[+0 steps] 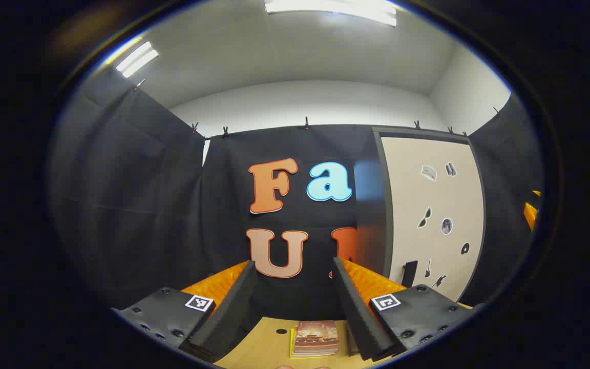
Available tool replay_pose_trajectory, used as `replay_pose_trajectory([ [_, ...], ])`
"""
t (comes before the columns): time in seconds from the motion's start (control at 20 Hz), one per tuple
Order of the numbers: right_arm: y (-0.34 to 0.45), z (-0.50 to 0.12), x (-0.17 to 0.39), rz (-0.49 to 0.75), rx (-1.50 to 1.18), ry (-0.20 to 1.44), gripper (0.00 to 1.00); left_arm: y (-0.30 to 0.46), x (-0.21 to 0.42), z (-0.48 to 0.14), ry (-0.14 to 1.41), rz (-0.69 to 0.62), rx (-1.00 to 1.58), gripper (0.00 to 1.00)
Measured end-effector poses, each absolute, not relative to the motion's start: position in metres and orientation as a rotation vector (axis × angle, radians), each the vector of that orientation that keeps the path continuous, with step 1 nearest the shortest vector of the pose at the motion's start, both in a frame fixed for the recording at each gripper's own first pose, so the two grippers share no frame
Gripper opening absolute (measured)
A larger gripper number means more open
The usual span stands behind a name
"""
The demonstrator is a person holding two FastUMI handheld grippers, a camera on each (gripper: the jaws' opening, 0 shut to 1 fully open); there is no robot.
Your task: Open the cabinet door with the right hand, grasp the bottle in the cabinet with the left hand and place it on the coaster, then close the cabinet door with the right hand.
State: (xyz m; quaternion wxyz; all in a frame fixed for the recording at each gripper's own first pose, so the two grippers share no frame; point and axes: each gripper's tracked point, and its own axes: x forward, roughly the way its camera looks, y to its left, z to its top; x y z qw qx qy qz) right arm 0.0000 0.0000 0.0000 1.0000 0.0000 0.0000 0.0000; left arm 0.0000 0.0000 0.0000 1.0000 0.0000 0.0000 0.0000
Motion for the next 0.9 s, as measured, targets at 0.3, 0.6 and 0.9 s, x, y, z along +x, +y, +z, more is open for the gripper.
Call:
replay_pose_trajectory([
  [0.3, 0.017, -0.003, 0.001, 0.037, 0.016, 0.003, 0.89, -0.010, 0.001, 0.011, -0.039, -0.017, -0.008, 0.96],
  [0.6, 0.034, -0.008, 0.002, 0.072, 0.047, 0.009, 0.94, -0.008, 0.000, 0.016, -0.083, -0.010, -0.022, 0.96],
  [0.9, 0.067, -0.026, 0.006, 0.165, 0.103, 0.054, 0.94, -0.006, 0.003, 0.010, -0.072, 0.004, -0.005, 0.92],
])
